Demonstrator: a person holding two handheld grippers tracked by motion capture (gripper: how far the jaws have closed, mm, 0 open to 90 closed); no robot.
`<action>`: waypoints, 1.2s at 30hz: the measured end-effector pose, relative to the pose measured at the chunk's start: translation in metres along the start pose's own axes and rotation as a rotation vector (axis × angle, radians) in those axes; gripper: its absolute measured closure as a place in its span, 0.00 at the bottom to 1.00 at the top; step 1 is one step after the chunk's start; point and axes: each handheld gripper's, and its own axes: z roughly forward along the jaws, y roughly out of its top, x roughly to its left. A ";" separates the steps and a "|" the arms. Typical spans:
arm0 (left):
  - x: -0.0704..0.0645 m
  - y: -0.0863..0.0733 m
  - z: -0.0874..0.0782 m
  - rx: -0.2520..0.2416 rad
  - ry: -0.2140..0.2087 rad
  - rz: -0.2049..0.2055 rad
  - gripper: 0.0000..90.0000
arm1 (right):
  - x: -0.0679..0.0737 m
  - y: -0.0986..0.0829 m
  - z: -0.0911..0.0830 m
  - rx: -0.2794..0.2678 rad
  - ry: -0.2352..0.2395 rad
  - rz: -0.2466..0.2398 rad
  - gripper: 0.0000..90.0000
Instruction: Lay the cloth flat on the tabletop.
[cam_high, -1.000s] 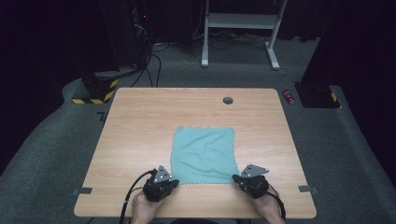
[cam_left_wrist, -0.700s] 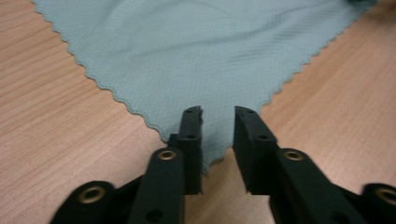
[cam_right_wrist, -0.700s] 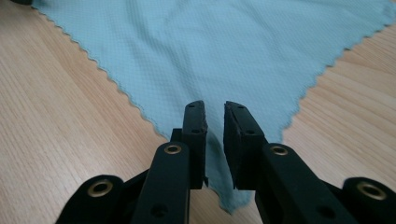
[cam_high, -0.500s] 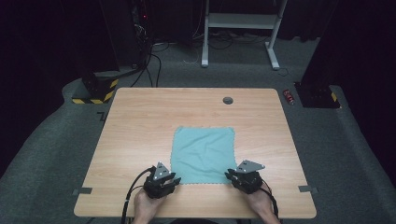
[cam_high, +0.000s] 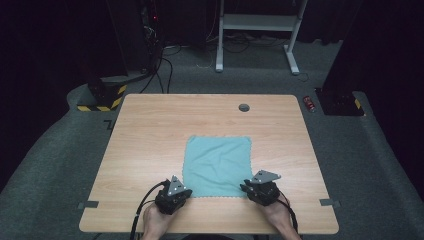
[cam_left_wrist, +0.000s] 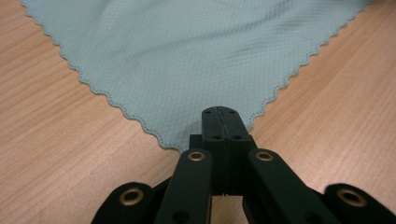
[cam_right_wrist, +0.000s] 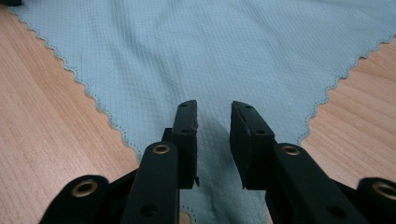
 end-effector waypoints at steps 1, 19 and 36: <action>0.000 -0.001 -0.001 0.005 -0.004 0.000 1.00 | 0.000 0.000 -0.001 0.001 0.000 -0.002 0.77; 0.001 0.000 0.004 -0.029 0.047 -0.019 0.98 | 0.039 0.022 0.016 -0.073 0.134 -0.109 0.85; -0.003 -0.004 -0.007 0.018 0.013 0.019 1.00 | 0.051 0.020 0.020 -0.016 0.173 -0.166 0.94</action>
